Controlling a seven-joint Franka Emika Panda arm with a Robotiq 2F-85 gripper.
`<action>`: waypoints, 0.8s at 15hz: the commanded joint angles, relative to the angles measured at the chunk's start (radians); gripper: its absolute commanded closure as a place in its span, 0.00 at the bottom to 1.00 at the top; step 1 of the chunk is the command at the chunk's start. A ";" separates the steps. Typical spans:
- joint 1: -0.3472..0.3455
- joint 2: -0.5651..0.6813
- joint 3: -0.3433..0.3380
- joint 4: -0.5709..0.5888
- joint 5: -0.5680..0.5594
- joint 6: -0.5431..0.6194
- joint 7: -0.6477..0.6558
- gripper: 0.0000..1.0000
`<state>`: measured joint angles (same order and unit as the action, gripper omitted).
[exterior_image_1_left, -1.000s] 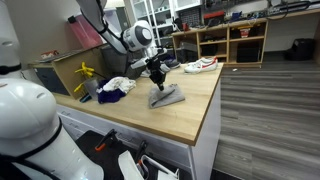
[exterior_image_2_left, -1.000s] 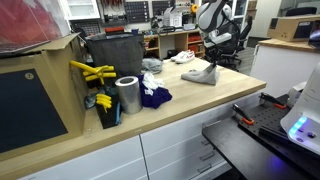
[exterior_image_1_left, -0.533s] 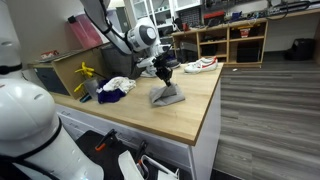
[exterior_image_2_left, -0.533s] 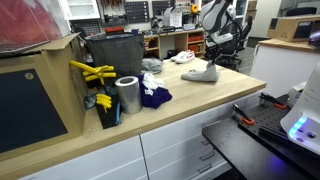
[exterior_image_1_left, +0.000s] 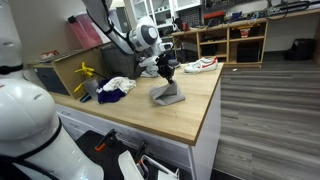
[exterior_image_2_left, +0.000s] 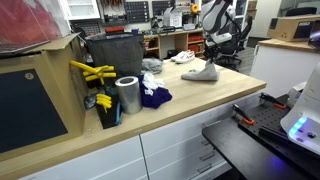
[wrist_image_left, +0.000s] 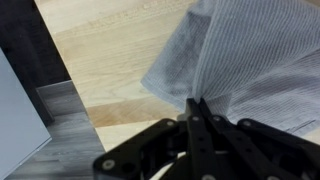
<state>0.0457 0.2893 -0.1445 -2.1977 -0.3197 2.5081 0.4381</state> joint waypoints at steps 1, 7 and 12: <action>0.020 -0.015 -0.025 0.017 -0.084 0.025 0.009 1.00; 0.015 -0.026 -0.009 0.040 -0.118 0.107 -0.040 1.00; 0.011 -0.017 -0.010 -0.004 -0.103 0.150 -0.064 1.00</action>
<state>0.0607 0.2791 -0.1507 -2.1646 -0.4280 2.6228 0.4041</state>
